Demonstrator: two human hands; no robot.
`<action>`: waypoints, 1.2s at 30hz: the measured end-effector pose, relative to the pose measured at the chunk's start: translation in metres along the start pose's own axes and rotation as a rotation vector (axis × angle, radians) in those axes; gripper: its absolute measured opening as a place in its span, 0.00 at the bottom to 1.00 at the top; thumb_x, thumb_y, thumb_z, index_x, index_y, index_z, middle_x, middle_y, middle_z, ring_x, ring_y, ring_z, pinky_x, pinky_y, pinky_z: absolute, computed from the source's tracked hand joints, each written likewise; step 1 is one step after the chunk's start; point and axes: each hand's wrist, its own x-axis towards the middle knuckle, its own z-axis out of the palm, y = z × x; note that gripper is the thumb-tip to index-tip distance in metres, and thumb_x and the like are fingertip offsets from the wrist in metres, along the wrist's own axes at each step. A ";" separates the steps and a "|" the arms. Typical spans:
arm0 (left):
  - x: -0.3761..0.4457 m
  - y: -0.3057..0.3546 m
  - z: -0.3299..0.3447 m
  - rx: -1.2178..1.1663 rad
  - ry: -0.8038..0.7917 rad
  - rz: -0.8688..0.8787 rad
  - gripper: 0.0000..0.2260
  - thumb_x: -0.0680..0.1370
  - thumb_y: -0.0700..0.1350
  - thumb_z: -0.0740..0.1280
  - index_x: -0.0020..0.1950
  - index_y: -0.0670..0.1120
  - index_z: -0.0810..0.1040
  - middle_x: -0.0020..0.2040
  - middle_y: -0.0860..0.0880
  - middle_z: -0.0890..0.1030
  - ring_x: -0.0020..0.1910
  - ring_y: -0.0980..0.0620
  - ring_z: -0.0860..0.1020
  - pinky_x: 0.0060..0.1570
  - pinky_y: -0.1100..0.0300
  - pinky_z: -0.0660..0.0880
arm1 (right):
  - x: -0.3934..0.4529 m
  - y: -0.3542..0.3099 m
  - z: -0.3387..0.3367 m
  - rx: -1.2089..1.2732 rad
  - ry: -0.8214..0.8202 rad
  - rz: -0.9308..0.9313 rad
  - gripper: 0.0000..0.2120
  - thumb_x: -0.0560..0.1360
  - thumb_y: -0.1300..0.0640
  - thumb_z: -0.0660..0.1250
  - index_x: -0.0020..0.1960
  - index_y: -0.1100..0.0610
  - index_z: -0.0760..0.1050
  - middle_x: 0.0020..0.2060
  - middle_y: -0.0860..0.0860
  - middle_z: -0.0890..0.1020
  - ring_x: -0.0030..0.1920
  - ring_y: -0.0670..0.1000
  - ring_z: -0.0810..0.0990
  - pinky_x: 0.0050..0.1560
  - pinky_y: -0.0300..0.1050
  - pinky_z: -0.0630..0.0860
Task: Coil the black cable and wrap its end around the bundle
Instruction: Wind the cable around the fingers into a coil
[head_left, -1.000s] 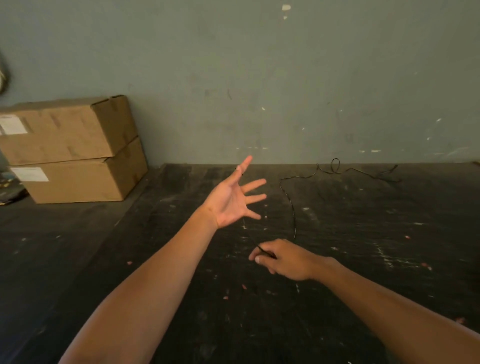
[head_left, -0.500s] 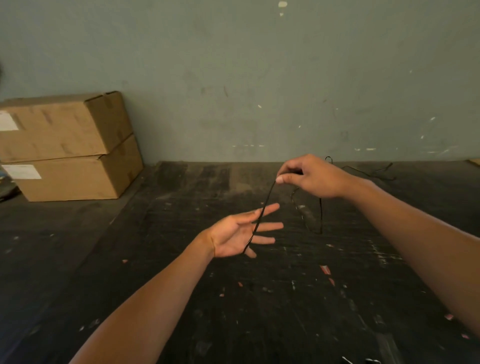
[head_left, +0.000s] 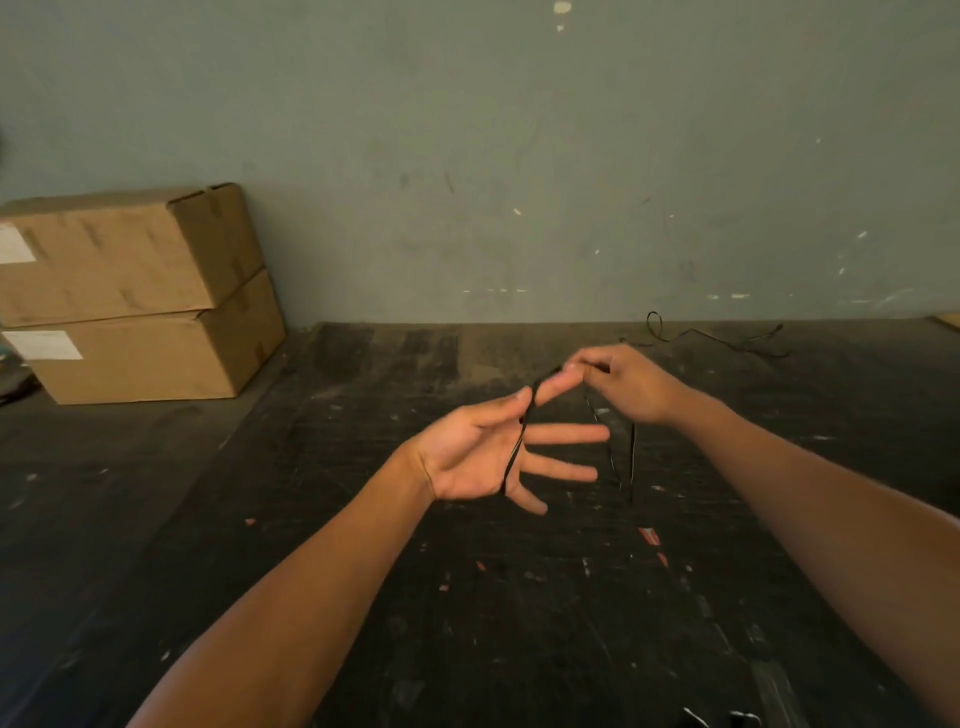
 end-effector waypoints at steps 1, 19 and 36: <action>0.002 0.006 0.002 -0.014 -0.027 0.034 0.23 0.84 0.57 0.54 0.80 0.63 0.56 0.81 0.41 0.58 0.77 0.29 0.56 0.63 0.33 0.70 | -0.006 0.008 0.010 0.043 -0.017 0.007 0.09 0.82 0.58 0.61 0.51 0.57 0.80 0.41 0.46 0.82 0.43 0.44 0.78 0.45 0.38 0.72; 0.022 0.040 -0.010 -0.011 0.123 0.136 0.21 0.83 0.57 0.53 0.78 0.65 0.60 0.81 0.43 0.60 0.76 0.30 0.61 0.58 0.22 0.64 | -0.046 -0.014 0.112 0.241 -0.352 0.087 0.16 0.83 0.43 0.54 0.48 0.50 0.76 0.27 0.46 0.74 0.27 0.45 0.76 0.36 0.42 0.75; -0.002 0.003 -0.039 0.086 0.342 -0.087 0.23 0.80 0.60 0.58 0.77 0.64 0.64 0.75 0.46 0.72 0.72 0.35 0.70 0.63 0.19 0.57 | -0.011 -0.073 -0.004 -0.428 -0.169 -0.125 0.05 0.76 0.48 0.68 0.47 0.48 0.79 0.38 0.42 0.81 0.37 0.41 0.79 0.39 0.41 0.70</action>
